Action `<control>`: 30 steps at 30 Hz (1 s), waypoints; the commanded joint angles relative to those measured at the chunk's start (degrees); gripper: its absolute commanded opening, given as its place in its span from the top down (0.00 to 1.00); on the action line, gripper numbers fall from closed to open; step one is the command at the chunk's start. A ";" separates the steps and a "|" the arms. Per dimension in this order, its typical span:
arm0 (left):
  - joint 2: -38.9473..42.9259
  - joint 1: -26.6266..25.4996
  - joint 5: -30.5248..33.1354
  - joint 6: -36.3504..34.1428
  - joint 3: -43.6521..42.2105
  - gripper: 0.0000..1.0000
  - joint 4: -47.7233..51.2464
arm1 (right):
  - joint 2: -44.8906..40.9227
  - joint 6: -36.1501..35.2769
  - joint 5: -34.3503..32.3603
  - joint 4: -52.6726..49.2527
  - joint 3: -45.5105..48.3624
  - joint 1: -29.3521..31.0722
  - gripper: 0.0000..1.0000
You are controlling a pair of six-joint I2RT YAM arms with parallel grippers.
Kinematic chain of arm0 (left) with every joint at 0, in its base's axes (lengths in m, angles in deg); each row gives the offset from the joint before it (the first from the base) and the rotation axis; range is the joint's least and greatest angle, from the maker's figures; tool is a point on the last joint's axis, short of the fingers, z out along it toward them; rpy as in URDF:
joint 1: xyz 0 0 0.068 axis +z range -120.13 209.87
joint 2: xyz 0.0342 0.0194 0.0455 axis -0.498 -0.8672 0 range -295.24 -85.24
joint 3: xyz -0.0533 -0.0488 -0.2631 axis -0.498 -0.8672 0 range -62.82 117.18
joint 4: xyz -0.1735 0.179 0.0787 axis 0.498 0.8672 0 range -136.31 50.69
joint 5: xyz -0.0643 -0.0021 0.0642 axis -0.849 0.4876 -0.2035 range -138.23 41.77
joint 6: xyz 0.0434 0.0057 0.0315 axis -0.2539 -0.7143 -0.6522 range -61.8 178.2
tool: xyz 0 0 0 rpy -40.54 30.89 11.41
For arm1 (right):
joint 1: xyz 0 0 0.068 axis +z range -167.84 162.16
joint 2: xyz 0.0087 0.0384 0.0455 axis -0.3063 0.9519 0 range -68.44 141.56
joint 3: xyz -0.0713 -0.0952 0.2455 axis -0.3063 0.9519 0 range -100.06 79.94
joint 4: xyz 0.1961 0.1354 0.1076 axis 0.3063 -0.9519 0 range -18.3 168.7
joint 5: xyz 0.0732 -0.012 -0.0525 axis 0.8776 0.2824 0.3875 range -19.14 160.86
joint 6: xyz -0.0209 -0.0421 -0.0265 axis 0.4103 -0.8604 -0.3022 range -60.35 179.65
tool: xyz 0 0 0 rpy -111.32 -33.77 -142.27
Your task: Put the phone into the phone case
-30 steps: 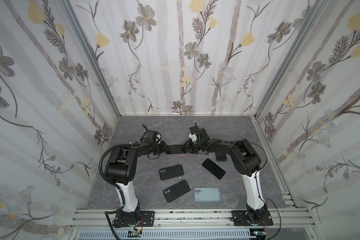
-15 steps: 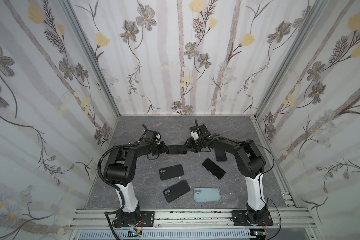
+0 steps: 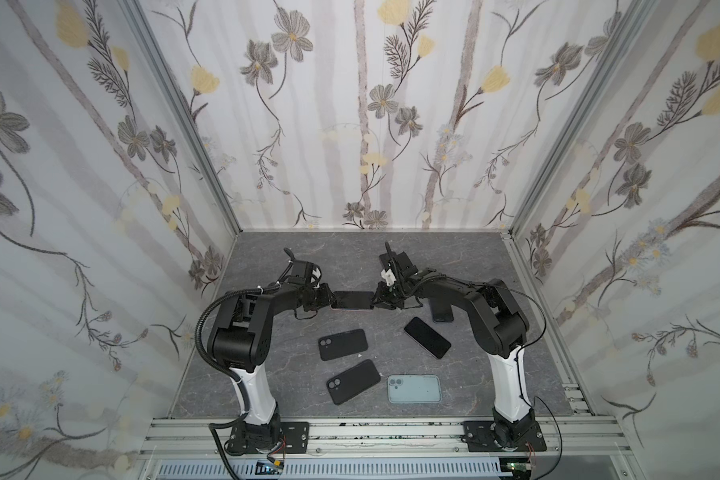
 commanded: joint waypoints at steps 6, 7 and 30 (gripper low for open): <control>-0.34 0.09 -1.08 0.05 0.00 0.67 1.13 | 2.41 -1.57 1.36 -1.53 -2.87 0.62 0.95; -0.49 0.06 -1.21 0.02 0.00 0.68 1.21 | 2.60 -1.56 1.38 -1.60 -3.00 0.67 0.95; 1.19 -0.47 -0.97 0.07 -2.19 0.69 1.93 | 5.87 -7.43 -6.42 -14.16 -9.92 1.94 0.90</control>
